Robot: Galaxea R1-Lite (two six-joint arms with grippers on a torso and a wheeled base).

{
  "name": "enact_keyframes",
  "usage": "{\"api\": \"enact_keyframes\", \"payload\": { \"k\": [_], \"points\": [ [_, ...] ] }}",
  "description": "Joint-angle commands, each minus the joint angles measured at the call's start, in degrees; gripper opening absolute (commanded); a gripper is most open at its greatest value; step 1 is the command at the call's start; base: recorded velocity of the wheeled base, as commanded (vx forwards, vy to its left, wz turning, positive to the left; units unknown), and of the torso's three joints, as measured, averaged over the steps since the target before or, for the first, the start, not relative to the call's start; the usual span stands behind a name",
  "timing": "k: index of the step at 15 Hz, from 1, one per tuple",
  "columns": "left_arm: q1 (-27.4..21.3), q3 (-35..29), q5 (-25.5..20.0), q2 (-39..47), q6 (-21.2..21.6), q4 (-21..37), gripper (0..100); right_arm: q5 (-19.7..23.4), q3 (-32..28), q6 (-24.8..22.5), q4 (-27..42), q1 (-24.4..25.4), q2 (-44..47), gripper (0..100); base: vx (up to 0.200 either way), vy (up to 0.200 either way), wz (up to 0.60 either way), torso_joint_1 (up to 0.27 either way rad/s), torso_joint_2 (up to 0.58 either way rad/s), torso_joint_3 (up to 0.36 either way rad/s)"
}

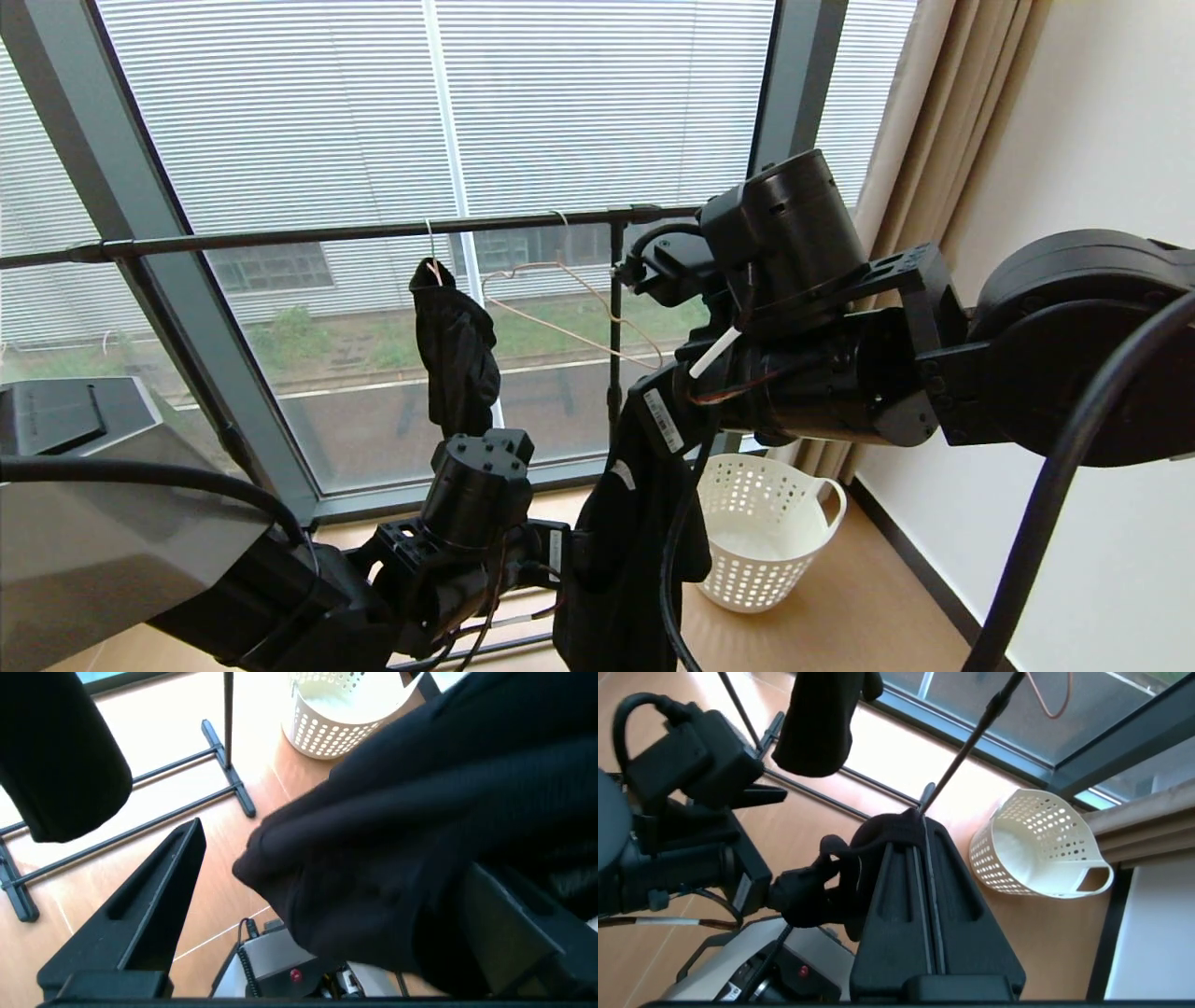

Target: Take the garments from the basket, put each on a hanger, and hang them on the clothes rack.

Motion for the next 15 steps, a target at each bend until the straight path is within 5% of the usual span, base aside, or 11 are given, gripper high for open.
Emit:
{"api": "enact_keyframes", "payload": {
  "k": [1, 15],
  "points": [
    [0.83, 0.35, 0.01, -1.13, -0.04, -0.02, 100, 0.01, -0.01, -0.05, 0.01, -0.54, -0.81, 0, 0.000, 0.000, 0.00, 0.000, 0.00, 0.000],
    [0.92, -0.44, -0.16, -0.43, 1.02, -2.48, 100, 0.19, 0.34, 0.04, -0.08, 0.69, -0.98, 0, 0.000, 0.000, 0.00, 0.000, 0.00, 0.000]
  ]
}}
